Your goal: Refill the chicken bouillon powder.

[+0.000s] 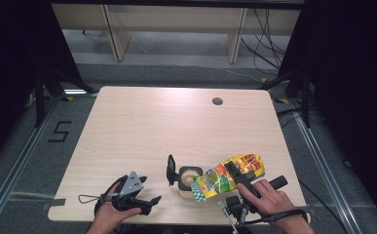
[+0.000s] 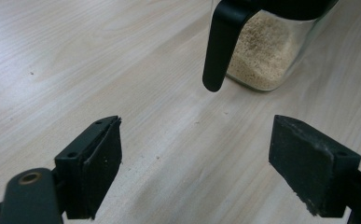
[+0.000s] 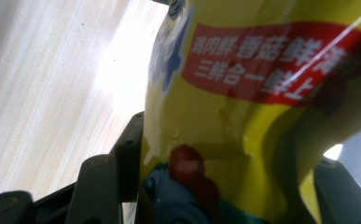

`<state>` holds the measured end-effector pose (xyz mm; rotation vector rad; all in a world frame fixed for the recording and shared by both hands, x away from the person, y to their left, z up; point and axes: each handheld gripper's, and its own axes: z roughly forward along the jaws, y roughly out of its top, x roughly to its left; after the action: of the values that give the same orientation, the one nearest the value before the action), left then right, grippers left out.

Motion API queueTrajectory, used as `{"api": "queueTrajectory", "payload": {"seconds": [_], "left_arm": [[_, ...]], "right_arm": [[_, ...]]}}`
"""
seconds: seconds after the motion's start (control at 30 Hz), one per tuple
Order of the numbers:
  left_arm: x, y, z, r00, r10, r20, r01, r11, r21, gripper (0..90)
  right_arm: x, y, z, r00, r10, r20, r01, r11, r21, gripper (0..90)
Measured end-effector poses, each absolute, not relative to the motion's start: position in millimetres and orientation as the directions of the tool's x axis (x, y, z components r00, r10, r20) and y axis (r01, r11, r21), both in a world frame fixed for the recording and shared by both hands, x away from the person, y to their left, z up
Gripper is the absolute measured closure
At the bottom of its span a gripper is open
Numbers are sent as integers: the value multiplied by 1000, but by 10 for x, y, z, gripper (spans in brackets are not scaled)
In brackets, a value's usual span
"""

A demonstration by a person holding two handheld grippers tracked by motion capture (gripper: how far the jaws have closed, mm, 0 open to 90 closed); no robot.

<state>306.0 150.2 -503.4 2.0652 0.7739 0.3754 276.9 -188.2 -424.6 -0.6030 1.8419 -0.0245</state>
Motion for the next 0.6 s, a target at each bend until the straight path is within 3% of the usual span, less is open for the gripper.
{"api": "queueTrajectory", "payload": {"seconds": [0.27,0.6], "left_arm": [[3059,1520,-5020,768,640,-4,383,-454,805,168],[3056,1511,-5012,760,650,-16,390,-435,811,168]], "right_arm": [[2780,-1885,-4263,-236,-417,-878,-390,868,-308,458],[2765,-1914,-4297,-271,-338,-901,-365,902,-228,458]]}}
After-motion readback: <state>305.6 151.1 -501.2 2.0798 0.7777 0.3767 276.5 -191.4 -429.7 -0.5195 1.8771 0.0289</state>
